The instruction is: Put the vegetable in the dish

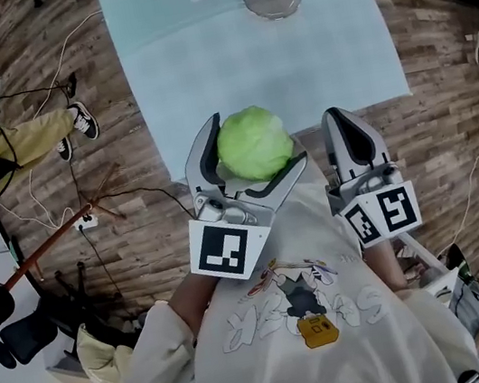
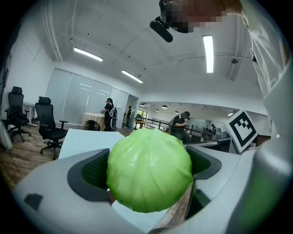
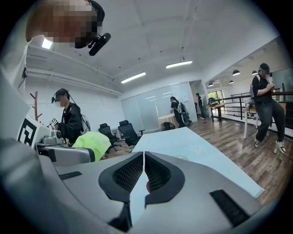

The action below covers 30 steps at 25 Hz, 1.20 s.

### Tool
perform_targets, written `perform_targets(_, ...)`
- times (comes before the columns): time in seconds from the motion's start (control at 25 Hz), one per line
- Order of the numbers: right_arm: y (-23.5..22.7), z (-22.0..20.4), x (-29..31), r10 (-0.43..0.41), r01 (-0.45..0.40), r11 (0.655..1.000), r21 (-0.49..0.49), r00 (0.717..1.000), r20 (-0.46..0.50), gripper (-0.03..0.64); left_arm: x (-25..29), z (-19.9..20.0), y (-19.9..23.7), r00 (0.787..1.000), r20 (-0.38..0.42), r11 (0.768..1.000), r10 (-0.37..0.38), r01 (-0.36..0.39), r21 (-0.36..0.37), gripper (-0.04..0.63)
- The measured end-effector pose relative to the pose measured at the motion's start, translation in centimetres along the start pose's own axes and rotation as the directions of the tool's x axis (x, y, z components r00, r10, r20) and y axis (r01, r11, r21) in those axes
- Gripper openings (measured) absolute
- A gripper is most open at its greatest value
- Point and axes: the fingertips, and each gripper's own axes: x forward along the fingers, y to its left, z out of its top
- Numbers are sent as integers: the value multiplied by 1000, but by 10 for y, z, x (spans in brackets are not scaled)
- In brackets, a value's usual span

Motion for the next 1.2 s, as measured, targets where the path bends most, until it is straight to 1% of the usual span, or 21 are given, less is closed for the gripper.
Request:
perform_targets(0.36,-26,20,40,53,-53,999,-4,998,15,23,60,19,16,1000,-2,1000,10,-10,20,528)
perform_targets(0.64,-66,26,70,63,-63,998,9,998,-9,23,116,23,28,1000,-7,999,30,-30,21,528)
perform_targets(0.92,-105,31,99,68,-68,998,14,997,-37,23,163,24,46,997,-15,997,82,-82,-10,528)
perform_targets(1.08,-125,33,120,72,-72,997,-9,996,-47,24,189,17,61,994,-35,995,103,-104,-7,528)
perform_targets(1.2,-138,31,134,71,-70,998,3,996,-57,23,207,14,69,993,-43,994,113,-113,-1,528)
